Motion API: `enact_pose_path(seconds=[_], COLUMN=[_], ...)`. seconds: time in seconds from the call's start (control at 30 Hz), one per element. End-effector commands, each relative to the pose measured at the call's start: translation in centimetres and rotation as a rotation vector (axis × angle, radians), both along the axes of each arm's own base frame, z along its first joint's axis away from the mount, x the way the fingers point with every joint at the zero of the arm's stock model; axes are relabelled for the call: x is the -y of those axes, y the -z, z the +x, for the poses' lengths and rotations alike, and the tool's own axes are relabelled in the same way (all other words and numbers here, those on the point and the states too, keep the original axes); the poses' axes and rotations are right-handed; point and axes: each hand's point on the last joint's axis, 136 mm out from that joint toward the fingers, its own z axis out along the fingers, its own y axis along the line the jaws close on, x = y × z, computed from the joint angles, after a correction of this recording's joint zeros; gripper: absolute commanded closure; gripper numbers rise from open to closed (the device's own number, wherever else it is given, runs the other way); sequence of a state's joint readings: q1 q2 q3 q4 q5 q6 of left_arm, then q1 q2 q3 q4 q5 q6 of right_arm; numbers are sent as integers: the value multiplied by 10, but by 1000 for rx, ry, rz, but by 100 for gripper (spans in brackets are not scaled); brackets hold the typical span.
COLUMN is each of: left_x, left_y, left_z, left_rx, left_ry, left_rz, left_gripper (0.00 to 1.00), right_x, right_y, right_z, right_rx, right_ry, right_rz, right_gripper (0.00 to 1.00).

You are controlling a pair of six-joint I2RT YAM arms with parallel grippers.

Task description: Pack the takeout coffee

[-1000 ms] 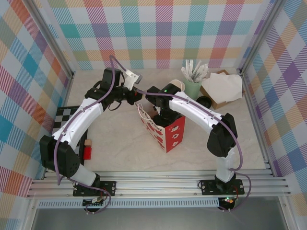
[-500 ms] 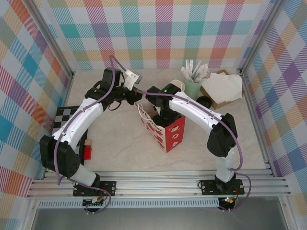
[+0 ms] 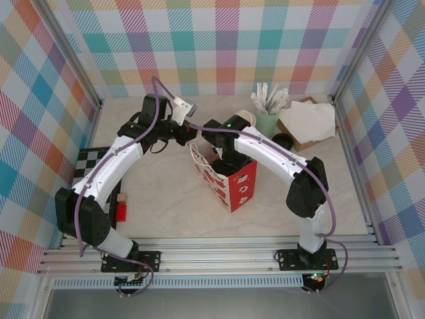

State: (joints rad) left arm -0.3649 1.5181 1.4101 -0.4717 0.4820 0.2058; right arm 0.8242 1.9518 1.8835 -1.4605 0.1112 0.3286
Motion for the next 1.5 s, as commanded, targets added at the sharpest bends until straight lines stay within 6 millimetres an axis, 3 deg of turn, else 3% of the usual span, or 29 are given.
enact_pose_path(seconds=[0.0, 1.0, 1.47], left_x=[-6, -6, -7], left_y=[-2, -2, -1], left_z=[0, 1, 1], left_rx=[11, 11, 13], left_ry=[-9, -11, -14], left_rz=[-1, -1, 0], left_gripper=[100, 100, 100], right_x=[13, 11, 13], right_y=[4, 8, -14], right_z=[-13, -13, -15], right_rx=[-80, -82, -65], right_ry=[18, 10, 12], right_rz=[-67, -57, -39], right_gripper=[45, 45, 44])
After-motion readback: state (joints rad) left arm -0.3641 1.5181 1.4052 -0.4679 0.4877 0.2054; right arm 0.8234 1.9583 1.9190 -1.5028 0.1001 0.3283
